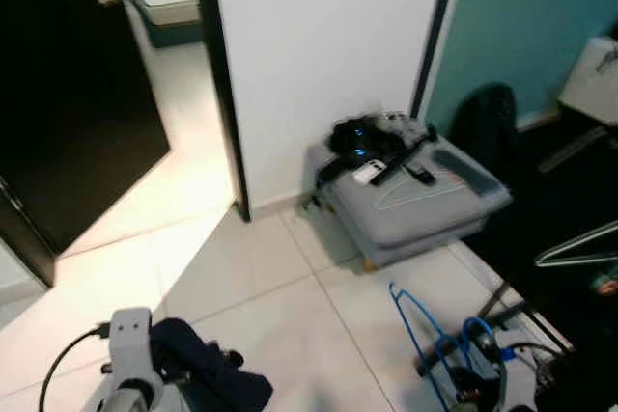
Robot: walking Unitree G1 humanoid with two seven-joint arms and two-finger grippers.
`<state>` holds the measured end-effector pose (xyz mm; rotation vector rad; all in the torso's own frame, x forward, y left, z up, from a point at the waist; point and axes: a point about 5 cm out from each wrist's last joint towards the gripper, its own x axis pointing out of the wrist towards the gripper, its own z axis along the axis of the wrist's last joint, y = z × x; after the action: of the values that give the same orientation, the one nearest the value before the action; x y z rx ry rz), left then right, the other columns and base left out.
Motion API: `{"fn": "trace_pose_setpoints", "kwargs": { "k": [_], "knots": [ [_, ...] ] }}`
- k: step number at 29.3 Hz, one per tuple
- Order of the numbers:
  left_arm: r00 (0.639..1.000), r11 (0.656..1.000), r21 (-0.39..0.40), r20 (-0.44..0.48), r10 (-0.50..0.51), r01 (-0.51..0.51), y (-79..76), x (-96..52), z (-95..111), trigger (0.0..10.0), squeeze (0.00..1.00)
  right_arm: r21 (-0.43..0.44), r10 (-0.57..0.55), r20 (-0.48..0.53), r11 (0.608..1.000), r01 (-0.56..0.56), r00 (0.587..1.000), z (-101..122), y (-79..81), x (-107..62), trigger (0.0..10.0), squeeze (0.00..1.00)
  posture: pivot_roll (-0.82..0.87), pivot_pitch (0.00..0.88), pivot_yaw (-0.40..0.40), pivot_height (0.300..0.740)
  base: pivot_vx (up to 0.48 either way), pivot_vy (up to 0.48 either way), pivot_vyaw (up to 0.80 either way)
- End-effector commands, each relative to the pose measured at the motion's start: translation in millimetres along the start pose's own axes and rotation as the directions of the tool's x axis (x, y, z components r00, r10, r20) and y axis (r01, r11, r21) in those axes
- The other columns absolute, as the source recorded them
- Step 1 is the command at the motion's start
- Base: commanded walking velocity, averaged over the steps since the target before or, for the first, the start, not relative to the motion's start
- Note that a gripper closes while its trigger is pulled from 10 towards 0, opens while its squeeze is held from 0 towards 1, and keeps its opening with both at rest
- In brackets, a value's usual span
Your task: Hang hanger
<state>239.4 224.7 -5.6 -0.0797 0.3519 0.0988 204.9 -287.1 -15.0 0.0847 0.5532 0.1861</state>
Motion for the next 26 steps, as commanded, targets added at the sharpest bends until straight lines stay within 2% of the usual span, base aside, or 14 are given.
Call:
{"fn": "trace_pose_setpoints", "kwargs": {
  "k": [1,16,26],
  "knots": [
    [1.000,1.000,0.003,0.002,0.010,-0.010,4.2,-1.5,0,10.0,0.00,-0.001,0.006,-0.010,1.000,-0.006,1.000,-3,1.5,-0.4,10.0,0.00,-0.02,0.085,-0.025,0.740,0.000,0.000,0.76],
    [1.000,1.000,0.000,0.013,0.009,-0.009,2.8,-0.3,2,10.0,0.00,-0.004,0.009,-0.011,1.000,-0.009,1.000,-2,1.2,0.7,10.0,0.00,-0.01,0.077,-0.031,0.740,0.000,0.000,0.76],
    [1.000,1.000,-0.007,-0.006,0.010,-0.010,-3.0,12.8,7,10.0,0.00,0.006,-0.022,-0.008,1.000,0.022,1.000,7,0.9,11.6,10.0,0.00,0.01,0.024,-0.038,0.740,0.000,0.000,0.76]
  ]
}}
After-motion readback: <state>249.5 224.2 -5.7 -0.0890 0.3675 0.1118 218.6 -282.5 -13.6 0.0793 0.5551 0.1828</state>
